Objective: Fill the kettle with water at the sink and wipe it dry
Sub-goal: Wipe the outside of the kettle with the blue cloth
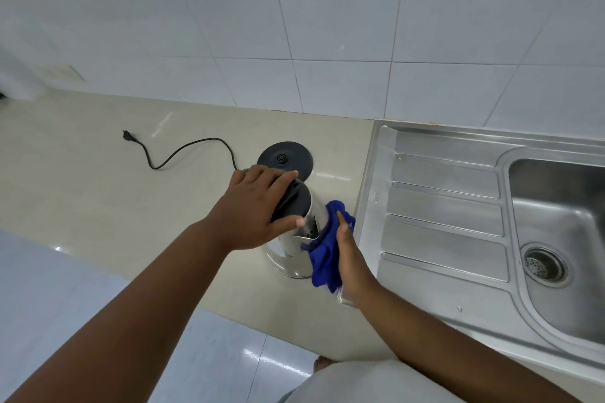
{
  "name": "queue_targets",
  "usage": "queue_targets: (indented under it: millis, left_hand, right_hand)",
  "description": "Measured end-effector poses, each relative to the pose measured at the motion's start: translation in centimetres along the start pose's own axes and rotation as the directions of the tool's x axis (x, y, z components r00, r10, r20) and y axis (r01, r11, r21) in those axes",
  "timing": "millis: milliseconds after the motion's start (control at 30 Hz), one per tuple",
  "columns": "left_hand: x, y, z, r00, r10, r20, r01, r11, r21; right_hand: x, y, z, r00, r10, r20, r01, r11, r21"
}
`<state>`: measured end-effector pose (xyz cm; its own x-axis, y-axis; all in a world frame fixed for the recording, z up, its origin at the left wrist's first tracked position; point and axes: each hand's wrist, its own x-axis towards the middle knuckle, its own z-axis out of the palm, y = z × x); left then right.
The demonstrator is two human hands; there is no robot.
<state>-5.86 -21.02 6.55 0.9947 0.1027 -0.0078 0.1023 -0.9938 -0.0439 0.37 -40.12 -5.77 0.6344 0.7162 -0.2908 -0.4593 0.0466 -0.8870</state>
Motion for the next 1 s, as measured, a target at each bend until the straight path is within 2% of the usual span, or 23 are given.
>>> queue_targets:
  millis: [67, 133, 200, 300, 367, 433, 500, 567, 633, 700, 800, 867, 1000]
  left_hand:
    - [0.1, 0.5, 0.0, 0.999, -0.038, -0.004, 0.038, 0.998, 0.040]
    - [0.2, 1.1, 0.1, 0.996, -0.090, -0.020, 0.091, 0.995, 0.045]
    - [0.3, 1.6, 0.3, 0.990, -0.139, -0.040, 0.140, 0.990, 0.034]
    - [0.5, 2.3, 0.3, 0.981, -0.192, -0.013, 0.192, 0.981, -0.013]
    - [0.4, 2.5, 0.1, 0.975, -0.216, 0.050, 0.218, 0.975, -0.047]
    - [0.3, 2.2, -0.4, 0.975, -0.198, 0.101, 0.207, 0.974, -0.090]
    - [0.4, 1.9, -0.8, 0.974, -0.168, 0.154, 0.188, 0.974, -0.128]
    - [0.5, 1.7, -0.9, 0.972, -0.154, 0.180, 0.176, 0.978, -0.113]
    - [0.5, 1.8, -0.8, 0.970, -0.160, 0.181, 0.173, 0.983, -0.061]
    - [0.5, 2.1, -0.8, 0.971, -0.166, 0.174, 0.171, 0.985, -0.015]
    - [0.3, 2.7, -0.6, 0.972, -0.188, 0.144, 0.186, 0.982, 0.025]
    - [0.3, 3.1, -0.6, 0.968, -0.219, 0.124, 0.215, 0.976, 0.045]
    - [0.6, 3.4, -0.4, 0.958, -0.271, 0.100, 0.262, 0.961, 0.087]
  right_hand:
    - [0.0, -0.6, 0.3, 1.000, 0.029, 0.005, -0.029, 1.000, -0.010]
    - [-0.6, -1.5, 1.6, 0.997, -0.064, -0.037, 0.061, 0.995, -0.079]
    - [-1.3, -1.7, 2.8, 0.976, -0.217, -0.010, 0.214, 0.966, -0.145]
    - [-0.9, -1.3, 2.7, 0.965, -0.262, -0.025, 0.259, 0.963, -0.077]
    - [0.0, -1.2, 1.8, 0.977, -0.198, -0.076, 0.194, 0.979, -0.055]
    - [0.9, -1.5, 1.4, 0.989, -0.043, -0.144, 0.037, 0.998, -0.043]
    - [1.2, -1.8, 1.4, 0.984, 0.047, -0.171, -0.060, 0.995, -0.074]
    - [0.8, -2.3, 1.9, 0.988, 0.041, -0.148, -0.043, 0.999, -0.007]
    - [0.1, -2.9, 2.4, 0.992, -0.081, -0.100, 0.089, 0.993, 0.078]
    - [-0.3, -2.7, 2.5, 0.985, -0.138, -0.099, 0.146, 0.986, 0.081]
    - [-0.2, -2.1, 2.1, 0.978, -0.122, -0.172, 0.123, 0.992, -0.003]
    - [0.5, -1.9, 1.4, 0.973, -0.038, -0.227, 0.038, 0.999, -0.005]
    - [0.9, -2.7, 2.0, 0.978, -0.009, -0.211, 0.002, 0.999, -0.033]
